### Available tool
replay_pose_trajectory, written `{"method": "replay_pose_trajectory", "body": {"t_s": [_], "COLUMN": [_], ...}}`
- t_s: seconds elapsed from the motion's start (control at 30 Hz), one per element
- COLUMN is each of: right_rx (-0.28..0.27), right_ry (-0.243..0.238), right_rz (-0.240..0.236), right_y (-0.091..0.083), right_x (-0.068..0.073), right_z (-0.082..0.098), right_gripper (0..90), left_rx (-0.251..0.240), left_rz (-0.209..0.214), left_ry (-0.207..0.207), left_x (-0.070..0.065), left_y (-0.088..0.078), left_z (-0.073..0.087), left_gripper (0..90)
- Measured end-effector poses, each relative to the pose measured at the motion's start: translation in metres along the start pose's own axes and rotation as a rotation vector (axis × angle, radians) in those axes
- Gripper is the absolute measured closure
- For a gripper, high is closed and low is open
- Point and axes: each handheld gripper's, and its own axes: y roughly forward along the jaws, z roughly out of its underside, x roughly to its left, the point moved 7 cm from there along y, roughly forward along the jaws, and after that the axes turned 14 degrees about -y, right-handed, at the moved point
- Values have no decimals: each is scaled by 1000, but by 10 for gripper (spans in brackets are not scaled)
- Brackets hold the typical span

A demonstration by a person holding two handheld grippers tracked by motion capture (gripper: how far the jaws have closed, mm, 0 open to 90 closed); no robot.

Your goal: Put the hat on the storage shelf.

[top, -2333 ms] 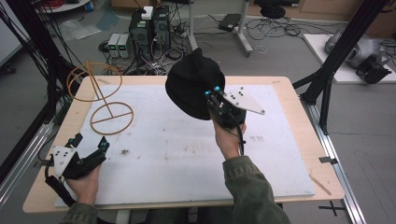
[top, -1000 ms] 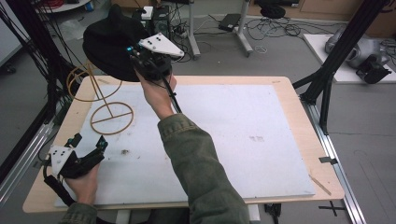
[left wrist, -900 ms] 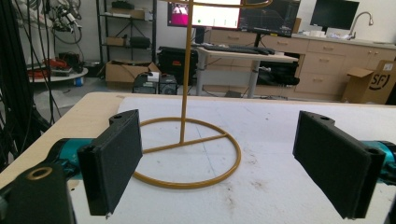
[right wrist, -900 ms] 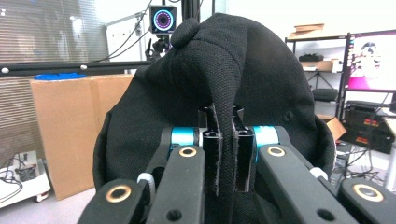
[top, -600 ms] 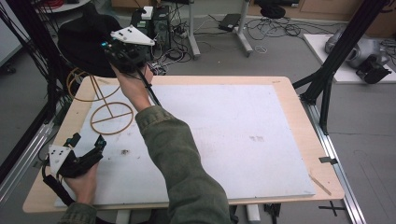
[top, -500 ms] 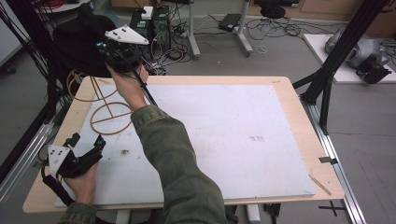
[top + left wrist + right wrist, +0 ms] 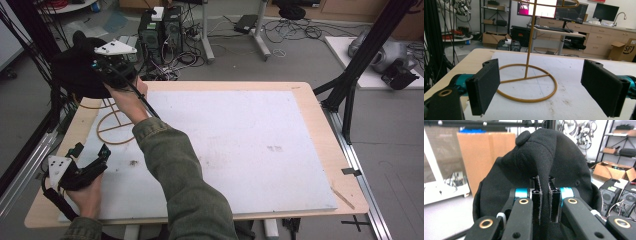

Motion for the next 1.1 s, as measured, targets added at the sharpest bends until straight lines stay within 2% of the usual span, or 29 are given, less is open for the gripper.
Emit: {"method": "replay_pose_trajectory", "body": {"t_s": [0.1, 0.27, 0.57, 0.73, 0.83, 0.87, 1.0, 1.03, 1.07, 1.1], "right_rx": [9, 30, 55, 74, 81, 81, 77, 81, 81, 103], "right_ry": [5, -27, -5, -10, -1, -1, 16, 18, 18, 30], "right_rz": [-7, 3, 22, 27, 30, 30, 32, 25, 25, 12], "right_y": [1, -1, -10, -13, -15, -15, -20, -20, -20, -22], "right_x": [4, 8, 7, 7, 7, 7, 3, 1, 1, -1], "right_z": [3, 9, 24, 27, 28, 28, 28, 29, 29, 31], "right_gripper": [823, 830, 823, 790, 698, 698, 416, 368, 368, 271], "left_rx": [2, 2, 8, 13, 12, 12, 14, 15, 15, 14], "left_rz": [1, 2, 1, 2, 2, 2, 3, 5, 4, 3], "left_ry": [-2, -4, -5, -1, 0, 0, -2, -3, -1, 0], "left_x": [0, 0, 0, 0, 0, 0, -1, -1, -1, -1], "left_y": [1, 2, 2, 2, 2, 2, 2, 2, 2, 2], "left_z": [1, 1, 2, 2, 2, 2, 2, 2, 2, 2], "left_gripper": [160, 160, 160, 160, 160, 160, 160, 160, 160, 160]}}
